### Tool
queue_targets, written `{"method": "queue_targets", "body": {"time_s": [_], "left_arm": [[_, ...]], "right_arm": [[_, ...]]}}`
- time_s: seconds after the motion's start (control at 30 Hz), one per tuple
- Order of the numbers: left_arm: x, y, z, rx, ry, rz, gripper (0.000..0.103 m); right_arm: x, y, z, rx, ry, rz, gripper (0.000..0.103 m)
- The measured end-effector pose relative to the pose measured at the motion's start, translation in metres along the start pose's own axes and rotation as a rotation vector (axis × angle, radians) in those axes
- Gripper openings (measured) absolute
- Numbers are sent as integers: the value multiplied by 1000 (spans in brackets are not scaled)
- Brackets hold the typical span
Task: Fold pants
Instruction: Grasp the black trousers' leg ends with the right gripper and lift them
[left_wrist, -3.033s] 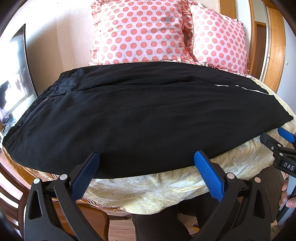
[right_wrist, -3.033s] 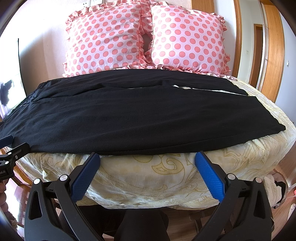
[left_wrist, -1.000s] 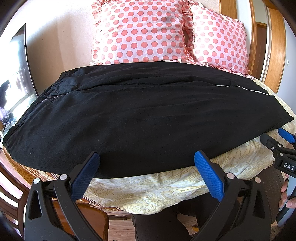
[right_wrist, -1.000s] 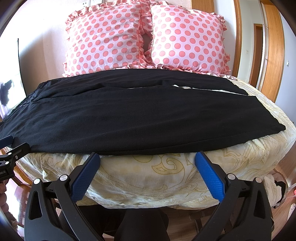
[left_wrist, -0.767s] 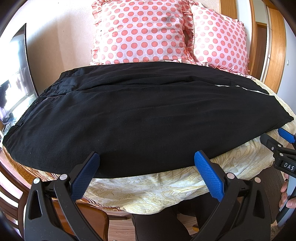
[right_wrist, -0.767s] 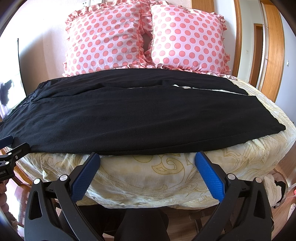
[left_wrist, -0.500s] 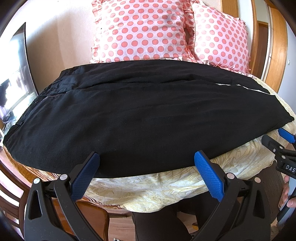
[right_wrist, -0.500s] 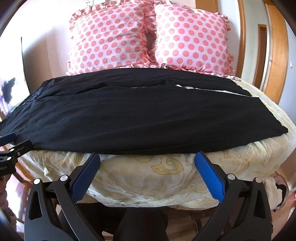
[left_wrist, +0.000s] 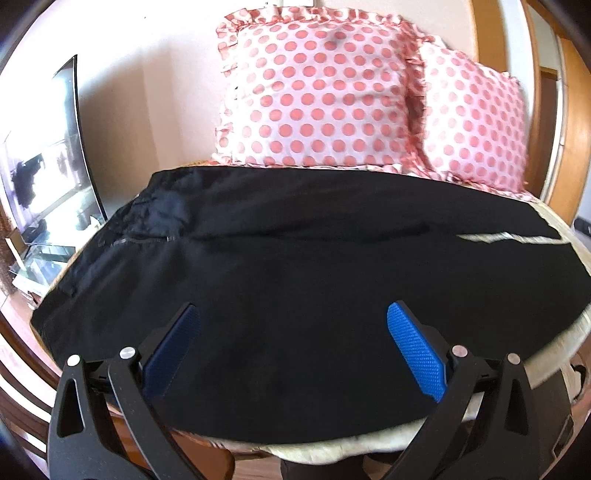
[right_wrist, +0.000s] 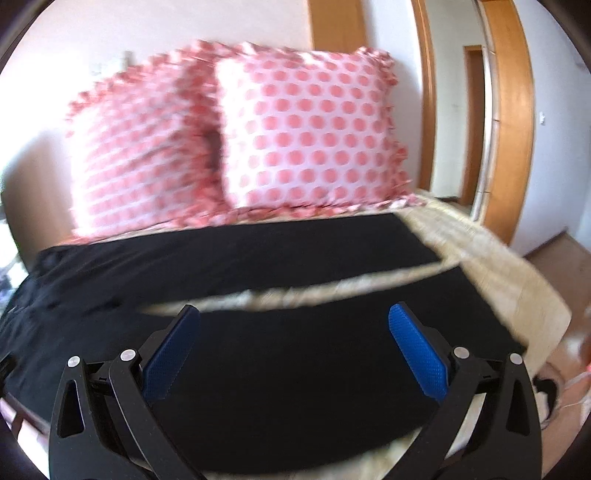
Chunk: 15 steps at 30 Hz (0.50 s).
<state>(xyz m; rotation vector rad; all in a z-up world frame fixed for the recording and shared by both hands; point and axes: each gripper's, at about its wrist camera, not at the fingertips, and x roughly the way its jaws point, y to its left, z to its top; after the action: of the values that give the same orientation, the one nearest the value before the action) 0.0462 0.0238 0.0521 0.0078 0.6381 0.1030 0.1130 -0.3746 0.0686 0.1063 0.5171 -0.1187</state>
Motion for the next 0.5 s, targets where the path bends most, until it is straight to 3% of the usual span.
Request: {"method": "queue_targets", "body": {"time_s": [0.13, 0.3, 0.5], "left_arm": [[22, -1, 23, 0, 16, 30, 101], [46, -2, 47, -5, 24, 30, 101], [75, -5, 66, -19, 36, 37, 101]], "right_arm": [[69, -6, 50, -10, 40, -133, 102], [167, -29, 98, 100, 157, -228, 102], [259, -52, 118, 222, 282, -351, 85]]}}
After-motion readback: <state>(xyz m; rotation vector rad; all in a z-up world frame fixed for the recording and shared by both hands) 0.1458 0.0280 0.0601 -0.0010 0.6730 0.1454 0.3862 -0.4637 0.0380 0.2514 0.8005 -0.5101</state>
